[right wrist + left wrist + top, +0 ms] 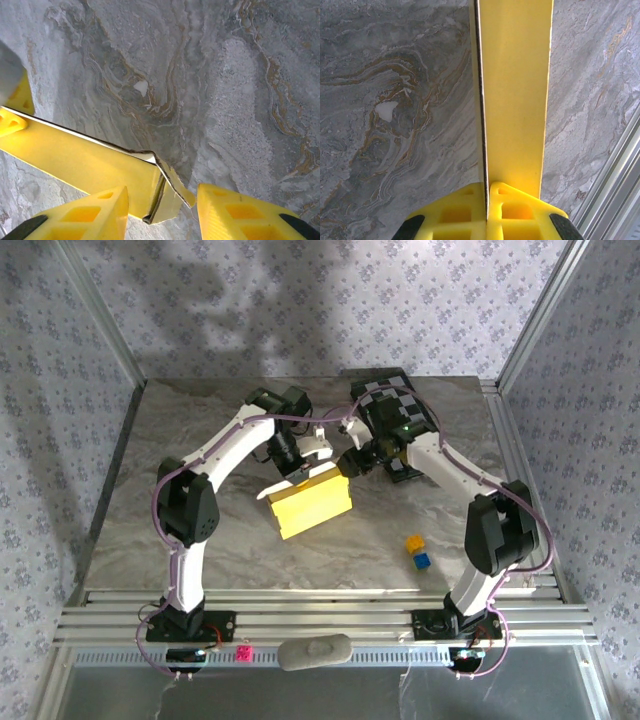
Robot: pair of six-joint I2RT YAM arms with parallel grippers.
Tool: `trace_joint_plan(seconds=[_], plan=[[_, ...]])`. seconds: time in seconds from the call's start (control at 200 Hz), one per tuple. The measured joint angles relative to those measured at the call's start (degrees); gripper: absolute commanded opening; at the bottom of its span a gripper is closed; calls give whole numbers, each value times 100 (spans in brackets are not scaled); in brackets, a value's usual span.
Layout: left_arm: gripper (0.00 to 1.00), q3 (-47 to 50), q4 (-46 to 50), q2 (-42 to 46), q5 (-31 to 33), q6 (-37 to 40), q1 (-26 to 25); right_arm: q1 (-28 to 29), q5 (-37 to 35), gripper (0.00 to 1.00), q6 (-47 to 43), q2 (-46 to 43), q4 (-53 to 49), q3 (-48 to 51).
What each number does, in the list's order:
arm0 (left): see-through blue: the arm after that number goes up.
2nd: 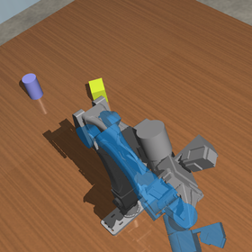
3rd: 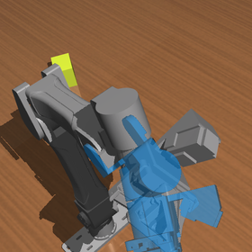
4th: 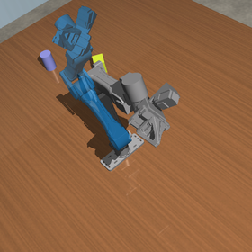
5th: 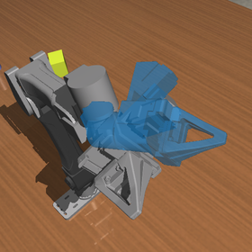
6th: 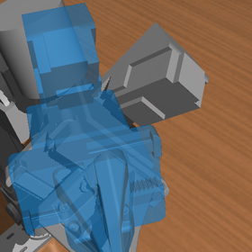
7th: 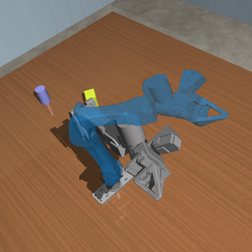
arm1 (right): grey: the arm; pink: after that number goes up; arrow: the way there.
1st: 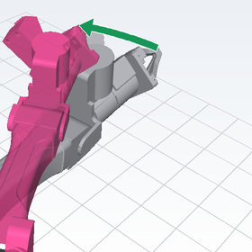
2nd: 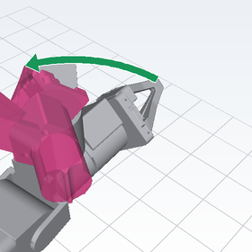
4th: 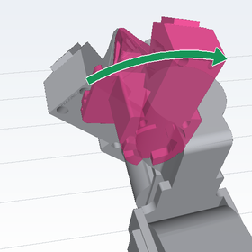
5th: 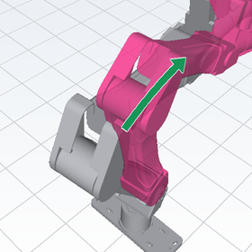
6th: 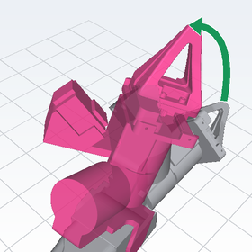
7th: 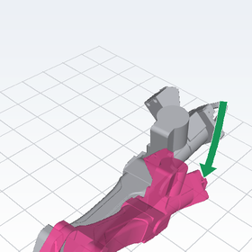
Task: Fold the paper box
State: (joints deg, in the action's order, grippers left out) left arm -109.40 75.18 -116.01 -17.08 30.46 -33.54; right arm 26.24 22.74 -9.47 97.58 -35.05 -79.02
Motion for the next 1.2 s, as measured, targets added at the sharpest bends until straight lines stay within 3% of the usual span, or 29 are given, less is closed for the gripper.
trace_joint_plan(seconds=[0.3,0.71,0.92,1.199], plan=[[0,0,-2,0,0,4,0,-28,256,29,-225,162,-138,-249],[0,7,-59,0,-2,15,-15,-164,387,0,-350,219,-302,-396],[0,7,-70,0,0,13,-33,-179,413,0,-348,219,-365,-415],[18,7,-295,0,101,-111,-33,-179,258,0,-7,219,-374,-415]])
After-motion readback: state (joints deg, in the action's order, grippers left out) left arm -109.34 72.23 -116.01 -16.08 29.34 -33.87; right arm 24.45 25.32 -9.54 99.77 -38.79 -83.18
